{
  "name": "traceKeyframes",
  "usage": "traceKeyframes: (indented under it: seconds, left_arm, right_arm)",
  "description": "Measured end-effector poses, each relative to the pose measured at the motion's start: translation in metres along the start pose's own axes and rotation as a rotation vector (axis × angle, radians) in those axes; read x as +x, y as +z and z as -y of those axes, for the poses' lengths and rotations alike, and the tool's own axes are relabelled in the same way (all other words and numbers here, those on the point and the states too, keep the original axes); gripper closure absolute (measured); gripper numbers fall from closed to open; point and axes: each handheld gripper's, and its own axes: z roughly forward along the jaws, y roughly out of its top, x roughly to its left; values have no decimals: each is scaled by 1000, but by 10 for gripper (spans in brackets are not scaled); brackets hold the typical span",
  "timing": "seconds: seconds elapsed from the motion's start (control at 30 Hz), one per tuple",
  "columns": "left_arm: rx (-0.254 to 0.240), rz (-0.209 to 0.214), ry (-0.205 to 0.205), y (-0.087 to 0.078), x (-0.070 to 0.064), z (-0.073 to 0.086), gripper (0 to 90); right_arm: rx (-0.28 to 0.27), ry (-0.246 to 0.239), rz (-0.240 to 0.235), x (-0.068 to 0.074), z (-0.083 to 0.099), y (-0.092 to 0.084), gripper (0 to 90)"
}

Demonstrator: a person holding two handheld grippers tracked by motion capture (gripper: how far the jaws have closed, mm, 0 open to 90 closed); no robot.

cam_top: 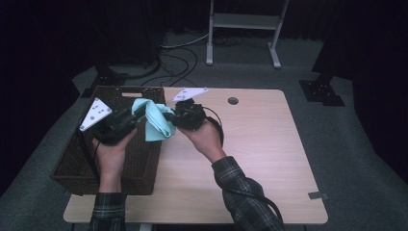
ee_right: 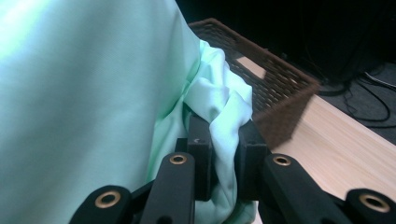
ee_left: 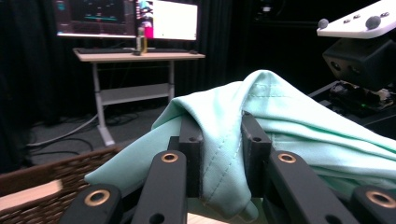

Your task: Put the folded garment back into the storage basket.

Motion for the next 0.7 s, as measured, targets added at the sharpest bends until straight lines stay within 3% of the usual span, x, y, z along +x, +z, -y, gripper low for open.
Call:
traceKeyframes:
  seconds: [0.07,0.3,0.47,0.6,0.7]
  left_arm:
    - [5,-22,3,-5,6,1,757]
    - [13,-114,14,-28,35,13,757]
    - [31,-155,3,-40,53,21,757]
    - [15,-181,-29,-50,66,29,756]
    - [33,-200,-29,-54,73,33,756]
  right_arm:
    - [-2,-10,-5,3,-3,6,798]
    - [1,-49,-61,24,-22,56,797]
    - [19,-65,-95,38,-30,91,797]
    - [26,-74,-114,44,-33,112,796]
    - [27,-92,-115,48,-34,124,796]
